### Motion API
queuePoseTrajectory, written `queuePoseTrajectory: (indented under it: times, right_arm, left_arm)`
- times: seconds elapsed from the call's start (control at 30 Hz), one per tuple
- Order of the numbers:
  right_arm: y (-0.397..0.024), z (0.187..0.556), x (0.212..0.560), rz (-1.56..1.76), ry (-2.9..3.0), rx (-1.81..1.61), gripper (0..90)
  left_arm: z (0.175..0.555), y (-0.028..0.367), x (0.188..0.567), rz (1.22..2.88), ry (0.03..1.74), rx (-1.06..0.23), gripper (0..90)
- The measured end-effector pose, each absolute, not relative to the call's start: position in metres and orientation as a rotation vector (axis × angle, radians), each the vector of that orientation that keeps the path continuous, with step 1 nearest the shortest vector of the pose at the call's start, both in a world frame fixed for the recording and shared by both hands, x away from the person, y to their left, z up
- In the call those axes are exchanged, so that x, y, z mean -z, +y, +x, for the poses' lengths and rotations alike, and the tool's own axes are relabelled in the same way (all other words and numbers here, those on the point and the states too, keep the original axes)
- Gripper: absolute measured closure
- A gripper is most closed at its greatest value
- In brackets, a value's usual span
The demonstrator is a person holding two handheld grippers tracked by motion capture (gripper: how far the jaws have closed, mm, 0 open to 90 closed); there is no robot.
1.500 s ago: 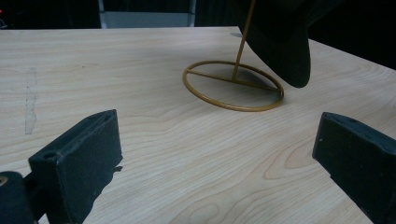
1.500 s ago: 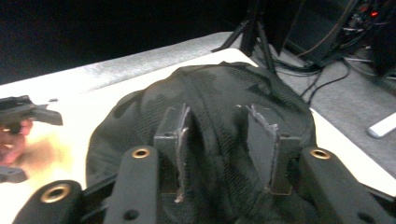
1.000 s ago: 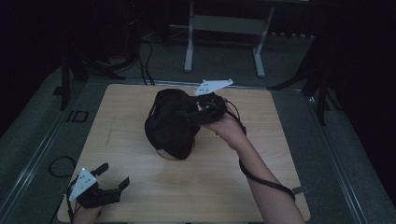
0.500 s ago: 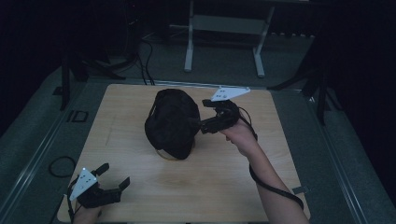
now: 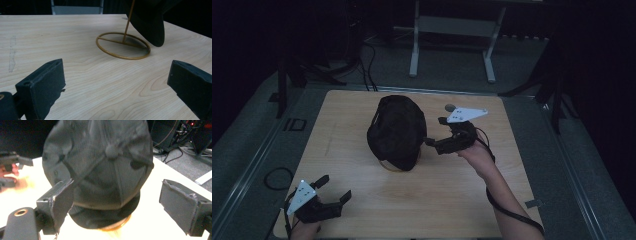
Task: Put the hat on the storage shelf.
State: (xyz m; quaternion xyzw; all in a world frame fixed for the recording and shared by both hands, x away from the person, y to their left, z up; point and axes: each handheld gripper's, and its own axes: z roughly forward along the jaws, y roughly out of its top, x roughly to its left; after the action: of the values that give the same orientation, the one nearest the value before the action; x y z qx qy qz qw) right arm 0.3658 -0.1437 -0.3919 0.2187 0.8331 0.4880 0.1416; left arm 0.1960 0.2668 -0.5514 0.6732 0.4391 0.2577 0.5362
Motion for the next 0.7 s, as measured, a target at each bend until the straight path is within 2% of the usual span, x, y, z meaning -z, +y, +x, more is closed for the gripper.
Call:
queuePoseTrajectory:
  times: [0.33,0.7]
  right_arm:
    - [-0.153,0.361,0.413,0.645,2.419,-1.402,12.3]
    - [-0.159,0.357,0.439,0.67,2.449,-1.394,12.3]
  left_arm:
    - [0.194,0.271,0.549,1.558,1.054,-0.666,1.8]
    - [0.194,0.271,0.55,1.571,1.051,-0.648,1.8]
